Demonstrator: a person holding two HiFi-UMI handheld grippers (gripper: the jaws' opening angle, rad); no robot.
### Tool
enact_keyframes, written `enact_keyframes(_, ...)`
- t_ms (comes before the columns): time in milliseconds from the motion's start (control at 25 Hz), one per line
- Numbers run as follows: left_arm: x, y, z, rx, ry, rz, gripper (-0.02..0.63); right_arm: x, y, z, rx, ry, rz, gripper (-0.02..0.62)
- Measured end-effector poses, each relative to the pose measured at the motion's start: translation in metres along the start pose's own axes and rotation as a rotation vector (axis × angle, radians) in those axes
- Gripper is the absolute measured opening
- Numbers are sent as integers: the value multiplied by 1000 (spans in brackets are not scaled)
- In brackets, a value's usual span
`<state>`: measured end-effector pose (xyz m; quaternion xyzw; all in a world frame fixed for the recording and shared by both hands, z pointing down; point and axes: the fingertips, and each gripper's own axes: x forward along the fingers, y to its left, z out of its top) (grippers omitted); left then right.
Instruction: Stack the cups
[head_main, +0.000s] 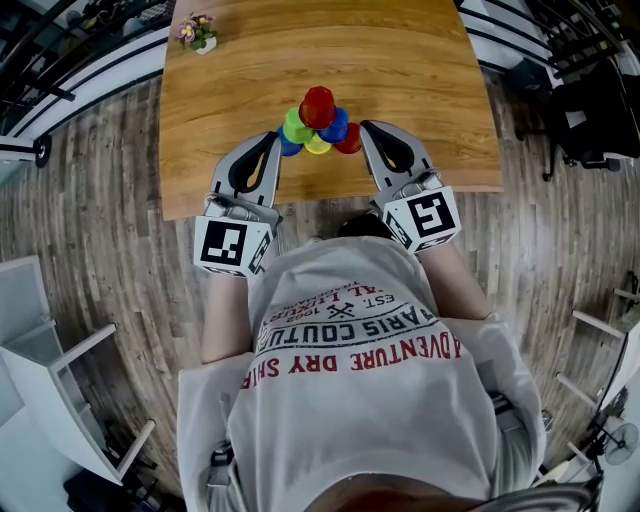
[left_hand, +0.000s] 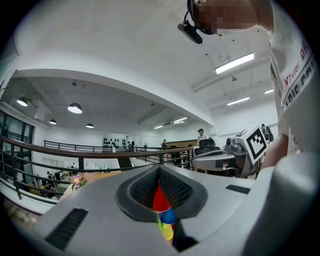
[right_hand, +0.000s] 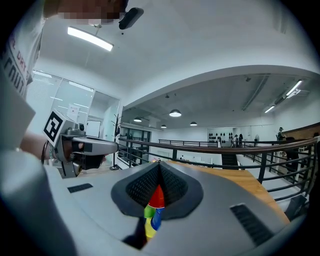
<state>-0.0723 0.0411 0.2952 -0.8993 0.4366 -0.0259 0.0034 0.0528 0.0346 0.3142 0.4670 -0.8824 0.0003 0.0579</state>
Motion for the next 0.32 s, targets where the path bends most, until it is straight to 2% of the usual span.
enact_keyframes(320, 2, 0, -7, -2, 42, -18, 17, 4, 11, 9, -64, -23, 38, 28)
